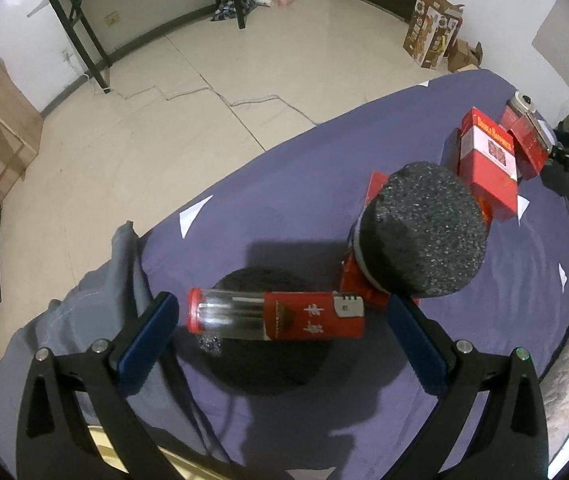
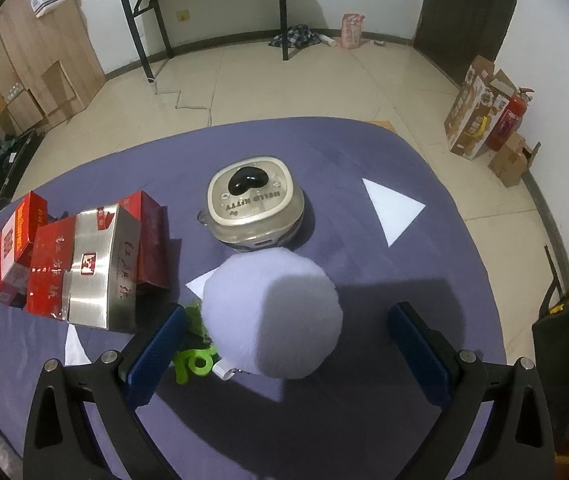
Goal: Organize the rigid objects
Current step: 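Grasp the red lighter with the left tool while the right tool grasps the white plush ball, then carry the lighter into the yellow tray with the left tool while the right tool carries the plush ball there, then move both open tools back over the remaining objects, then grasp a black foam puck with the left tool while the right tool grasps the red-silver box, then lower the puck into the yellow tray with the left tool while the right tool lowers the box there, then move both open tools back toward the table objects, then grasp the second black foam puck with the left tool while the right tool grasps the Double Happiness box, then place the puck in the yellow tray with the left tool while the right tool places the Double Happiness box, then move both open tools back toward the table objects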
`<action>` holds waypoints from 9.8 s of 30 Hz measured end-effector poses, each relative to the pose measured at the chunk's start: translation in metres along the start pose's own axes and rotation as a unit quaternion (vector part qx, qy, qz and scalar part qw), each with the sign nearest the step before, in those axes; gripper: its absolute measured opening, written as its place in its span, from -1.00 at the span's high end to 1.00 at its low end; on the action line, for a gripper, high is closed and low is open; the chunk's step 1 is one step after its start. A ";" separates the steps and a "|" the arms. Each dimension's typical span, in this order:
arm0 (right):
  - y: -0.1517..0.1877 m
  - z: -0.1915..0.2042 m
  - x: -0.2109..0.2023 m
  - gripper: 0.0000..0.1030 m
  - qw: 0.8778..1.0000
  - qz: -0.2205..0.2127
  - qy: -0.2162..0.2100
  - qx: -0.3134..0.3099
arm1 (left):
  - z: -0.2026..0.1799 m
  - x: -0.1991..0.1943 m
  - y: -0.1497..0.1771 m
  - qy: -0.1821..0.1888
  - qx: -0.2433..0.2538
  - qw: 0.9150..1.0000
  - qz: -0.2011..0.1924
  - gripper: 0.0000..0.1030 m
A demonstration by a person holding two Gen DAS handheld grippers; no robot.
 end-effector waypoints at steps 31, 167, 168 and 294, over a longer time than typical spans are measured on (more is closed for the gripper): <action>0.032 -0.003 -0.027 0.10 0.999 -0.044 -0.021 0.018 | 0.026 -0.032 0.009 -0.019 -0.103 0.993 -0.057 -0.60; 0.135 0.556 -0.167 -0.72 0.838 0.006 -0.341 -0.425 | 0.126 -0.156 0.259 -0.136 -0.359 0.923 -0.042 -0.36; 0.137 0.565 -0.159 -0.72 0.834 0.009 -0.334 -0.438 | 0.127 -0.147 0.261 -0.139 -0.356 0.923 -0.033 -0.36; -0.030 0.031 -0.042 -0.99 0.996 -0.051 -0.027 -0.072 | -0.070 0.009 0.000 -0.015 0.003 1.000 -0.018 -1.00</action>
Point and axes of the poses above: each gripper's, at about its wrist camera, not at the fingertips, and x roughly the way its jaws point, z to its left, y to its underside, the point moved 4 cm from there along x, roughly the way its jaws point, and after that the axes turned 13 degrees about -z, right-handed, at the moved point
